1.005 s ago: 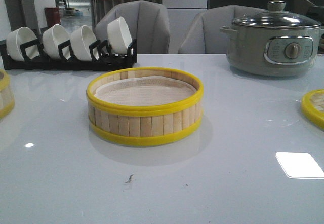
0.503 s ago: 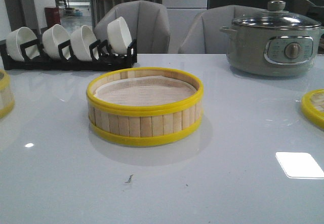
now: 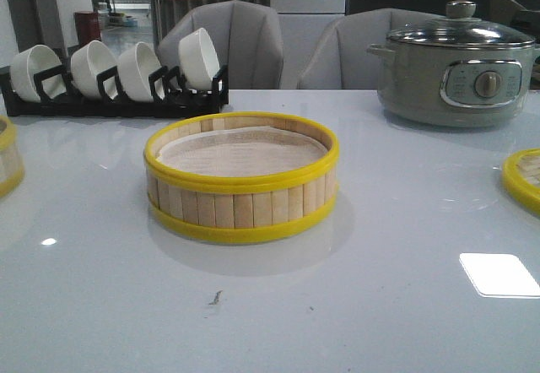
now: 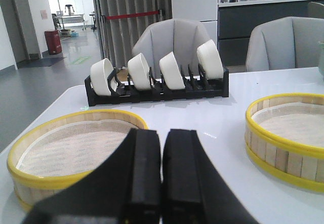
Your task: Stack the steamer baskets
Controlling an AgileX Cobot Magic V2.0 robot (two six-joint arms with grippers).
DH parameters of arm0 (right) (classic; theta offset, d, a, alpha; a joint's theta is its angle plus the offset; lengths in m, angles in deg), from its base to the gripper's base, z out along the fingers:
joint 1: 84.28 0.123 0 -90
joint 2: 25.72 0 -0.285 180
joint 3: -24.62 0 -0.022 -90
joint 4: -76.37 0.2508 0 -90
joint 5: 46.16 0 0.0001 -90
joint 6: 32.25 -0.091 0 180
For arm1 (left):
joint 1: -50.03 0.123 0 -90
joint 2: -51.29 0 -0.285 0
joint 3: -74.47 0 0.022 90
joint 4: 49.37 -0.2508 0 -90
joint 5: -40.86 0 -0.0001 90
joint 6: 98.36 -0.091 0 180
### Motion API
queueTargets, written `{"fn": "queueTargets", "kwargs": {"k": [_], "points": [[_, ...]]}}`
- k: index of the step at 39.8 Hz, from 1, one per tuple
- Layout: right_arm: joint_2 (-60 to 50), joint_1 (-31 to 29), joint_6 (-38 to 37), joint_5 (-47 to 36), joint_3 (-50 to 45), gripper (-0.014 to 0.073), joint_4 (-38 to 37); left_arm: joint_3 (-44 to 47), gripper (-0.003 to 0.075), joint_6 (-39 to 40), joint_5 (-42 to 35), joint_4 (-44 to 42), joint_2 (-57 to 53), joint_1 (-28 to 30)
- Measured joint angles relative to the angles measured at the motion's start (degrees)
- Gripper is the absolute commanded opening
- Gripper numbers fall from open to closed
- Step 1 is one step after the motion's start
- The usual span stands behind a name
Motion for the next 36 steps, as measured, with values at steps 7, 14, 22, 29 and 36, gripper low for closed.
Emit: {"fn": "queueTargets", "kwargs": {"k": [7, 14, 22, 29, 36], "points": [[0.0, 0.0, 0.0, 0.0, 0.0, 0.0028, 0.0, 0.0, 0.0095, 0.0, 0.0, 0.0, 0.0, 0.0], [0.0, 0.0, 0.0, 0.0, 0.0, 0.0028, 0.0, 0.0, 0.0095, 0.0, 0.0, 0.0, 0.0, 0.0], [0.0, 0.0, 0.0, 0.0, 0.0, 0.0028, 0.0, 0.0, 0.0095, 0.0, 0.0, 0.0, 0.0, 0.0], [0.0, 0.0, 0.0, 0.0, 0.0, 0.0028, 0.0, 0.0, 0.0095, 0.0, 0.0, -1.4, 0.0, 0.0], [0.0, 0.0, 0.0, 0.0, 0.0, 0.0028, 0.0, -0.1, 0.0095, 0.0, 0.0, -2.4, 0.0, -0.2]]}}
